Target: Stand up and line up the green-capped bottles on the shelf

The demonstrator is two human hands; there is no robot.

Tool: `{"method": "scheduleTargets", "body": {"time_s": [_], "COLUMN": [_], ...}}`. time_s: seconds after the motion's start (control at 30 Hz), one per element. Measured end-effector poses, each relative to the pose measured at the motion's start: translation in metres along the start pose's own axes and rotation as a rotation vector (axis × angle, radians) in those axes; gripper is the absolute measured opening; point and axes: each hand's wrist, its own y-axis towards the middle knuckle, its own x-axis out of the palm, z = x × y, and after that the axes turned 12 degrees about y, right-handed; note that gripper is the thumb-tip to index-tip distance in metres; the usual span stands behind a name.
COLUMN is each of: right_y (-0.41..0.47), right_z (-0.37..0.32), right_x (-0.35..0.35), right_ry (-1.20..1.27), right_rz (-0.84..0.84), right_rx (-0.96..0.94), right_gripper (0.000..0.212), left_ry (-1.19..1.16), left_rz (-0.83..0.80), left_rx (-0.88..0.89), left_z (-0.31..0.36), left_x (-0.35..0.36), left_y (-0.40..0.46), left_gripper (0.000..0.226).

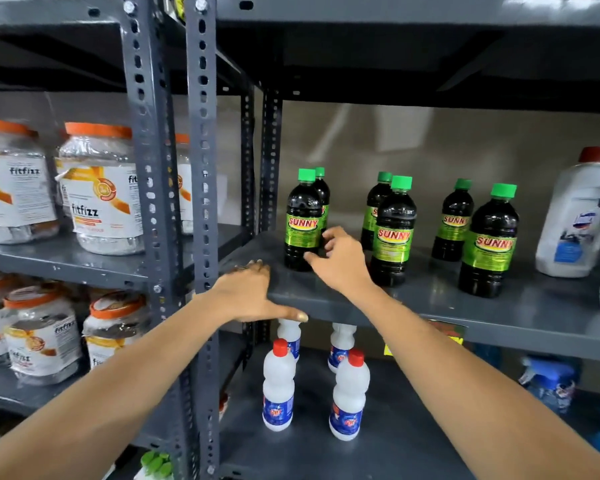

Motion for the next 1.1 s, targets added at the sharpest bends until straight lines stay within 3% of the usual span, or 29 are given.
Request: {"method": "scheduleTargets", "body": {"time_s": [0.07,0.13,0.27,0.9,1.03,1.1], "right_y": [0.016,0.026,0.031,0.028,0.01,-0.002], "right_z": [-0.002,-0.001,0.008,0.008,-0.019,-0.039], "right_x": [0.011,0.018,0.029,0.027,-0.005,-0.032], "right_ry": [0.12,0.222,0.287,0.254,0.293,0.334], "right_rz": [-0.046,-0.087,-0.074,-0.196,-0.076,0.138], "right_rx": [0.179,0.272,0.283,0.294,0.218,-0.011], "right_gripper": [0.071,0.072,0.061,0.078,0.075,0.057], "left_ry": [0.017,0.027,0.024,0.024,-0.005,-0.165], "left_rz": [0.001,0.008,0.026,0.088,-0.011,0.122], "left_rx": [-0.007,-0.004,0.009,0.014,-0.007,-0.036], "left_z": [0.002,0.002,-0.001,-0.003,-0.002,0.004], "left_x": [0.001,0.0,0.005,0.008,-0.003,-0.022], "left_y": [0.0,0.0,0.003,0.007,-0.003,-0.005], "left_gripper": [0.138,0.138,0.141,0.138,0.128,0.107]}}
